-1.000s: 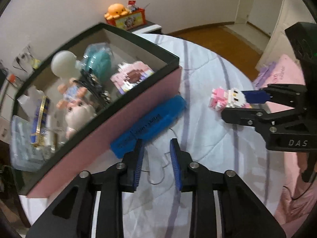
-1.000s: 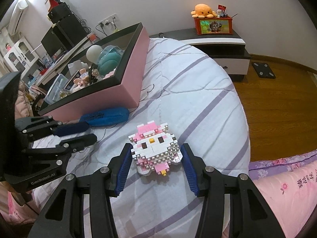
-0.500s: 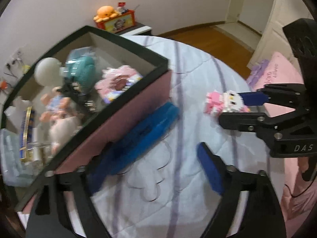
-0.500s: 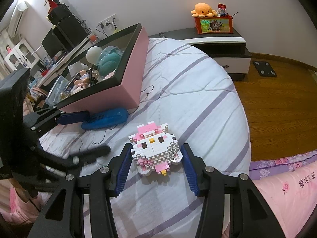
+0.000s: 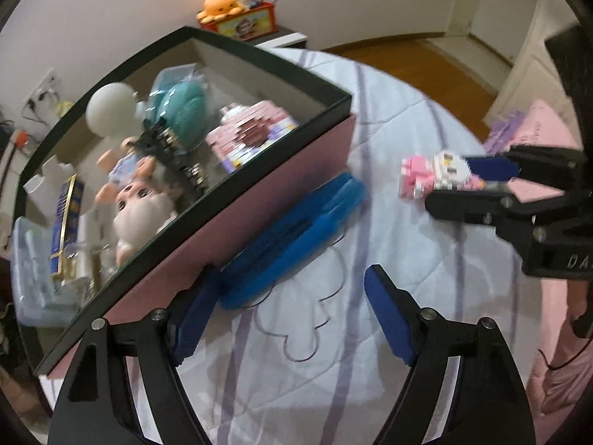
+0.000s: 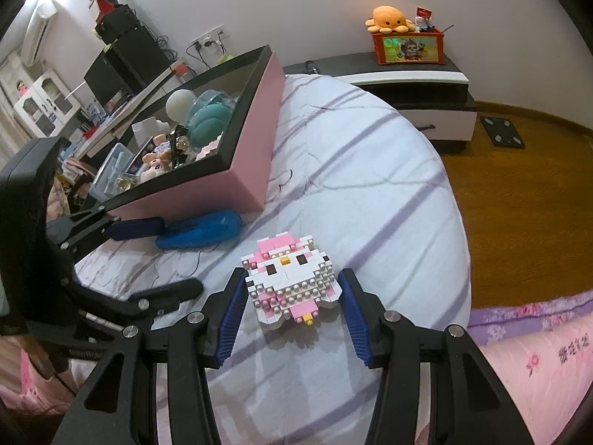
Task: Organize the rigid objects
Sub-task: 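Grasp the blue marker with the left tool while the right tool grasps the block cat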
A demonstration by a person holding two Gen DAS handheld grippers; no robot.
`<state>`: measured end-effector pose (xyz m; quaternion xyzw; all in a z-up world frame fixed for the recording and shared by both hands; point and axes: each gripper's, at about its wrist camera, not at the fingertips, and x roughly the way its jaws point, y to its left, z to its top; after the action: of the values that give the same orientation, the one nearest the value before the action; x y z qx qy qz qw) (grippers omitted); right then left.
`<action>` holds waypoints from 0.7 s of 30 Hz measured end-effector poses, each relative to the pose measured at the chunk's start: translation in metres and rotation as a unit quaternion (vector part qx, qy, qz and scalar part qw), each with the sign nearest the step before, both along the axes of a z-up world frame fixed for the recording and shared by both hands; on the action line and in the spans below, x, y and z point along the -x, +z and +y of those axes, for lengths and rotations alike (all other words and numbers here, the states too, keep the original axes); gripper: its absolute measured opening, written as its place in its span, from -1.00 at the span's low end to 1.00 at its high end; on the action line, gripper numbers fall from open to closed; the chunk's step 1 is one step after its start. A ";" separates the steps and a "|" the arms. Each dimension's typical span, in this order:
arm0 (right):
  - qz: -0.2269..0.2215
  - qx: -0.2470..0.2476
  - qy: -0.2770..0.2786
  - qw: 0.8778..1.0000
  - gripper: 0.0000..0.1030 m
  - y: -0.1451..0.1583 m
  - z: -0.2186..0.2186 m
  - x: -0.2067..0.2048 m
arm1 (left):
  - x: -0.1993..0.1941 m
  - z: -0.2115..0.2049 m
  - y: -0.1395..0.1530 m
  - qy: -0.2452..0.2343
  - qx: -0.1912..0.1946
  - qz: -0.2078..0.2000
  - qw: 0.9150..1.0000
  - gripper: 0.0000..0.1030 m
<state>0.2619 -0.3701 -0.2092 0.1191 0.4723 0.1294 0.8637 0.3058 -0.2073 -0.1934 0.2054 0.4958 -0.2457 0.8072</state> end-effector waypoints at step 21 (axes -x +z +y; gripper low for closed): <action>-0.002 0.017 0.073 0.997 -0.09 0.000 0.048 -0.022 | 0.010 0.005 -0.003 -0.041 0.084 0.062 0.994 0.58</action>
<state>0.2835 -0.3221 -0.2093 0.0697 0.4805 0.1844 0.8546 0.2957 -0.2020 -0.1967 0.1417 0.5137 -0.3314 0.7786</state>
